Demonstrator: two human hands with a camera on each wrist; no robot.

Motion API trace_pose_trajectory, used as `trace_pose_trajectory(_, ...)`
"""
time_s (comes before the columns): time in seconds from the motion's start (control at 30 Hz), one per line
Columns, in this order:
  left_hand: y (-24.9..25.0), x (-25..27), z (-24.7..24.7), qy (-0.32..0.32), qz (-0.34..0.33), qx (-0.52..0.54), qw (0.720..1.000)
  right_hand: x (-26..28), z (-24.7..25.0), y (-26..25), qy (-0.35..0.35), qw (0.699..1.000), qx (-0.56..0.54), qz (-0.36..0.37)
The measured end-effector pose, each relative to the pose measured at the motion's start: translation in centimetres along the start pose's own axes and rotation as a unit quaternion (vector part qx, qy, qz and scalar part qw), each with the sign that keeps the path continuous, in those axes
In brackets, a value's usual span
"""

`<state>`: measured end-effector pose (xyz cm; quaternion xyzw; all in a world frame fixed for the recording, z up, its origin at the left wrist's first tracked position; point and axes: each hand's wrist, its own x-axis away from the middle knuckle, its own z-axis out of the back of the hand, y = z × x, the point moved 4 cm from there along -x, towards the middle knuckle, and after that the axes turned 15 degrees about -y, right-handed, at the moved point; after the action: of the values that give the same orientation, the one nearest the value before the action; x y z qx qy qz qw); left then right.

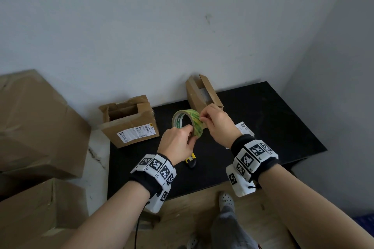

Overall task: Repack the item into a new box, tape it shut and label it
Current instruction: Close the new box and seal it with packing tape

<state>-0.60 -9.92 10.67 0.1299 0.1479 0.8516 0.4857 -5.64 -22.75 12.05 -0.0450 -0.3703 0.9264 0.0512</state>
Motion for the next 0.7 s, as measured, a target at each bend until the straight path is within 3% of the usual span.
trace_pose_trajectory(0.27,0.0,-0.2,-0.2,-0.016,0.015,0.062,0.998,0.3,-0.1,0.6,-0.014,0.999,-0.047,-0.015)
trace_pose_trajectory(0.47,-0.4,-0.2,0.1,-0.003,-0.008,0.01,1.0,0.6,0.0,1.3,0.012,0.99,-0.125,-0.071)
trace_pose_trajectory(0.7,-0.5,-0.6,-0.3,-0.003,0.015,0.062,0.998,0.3,0.2,1.1,0.055,0.997,-0.03,-0.034)
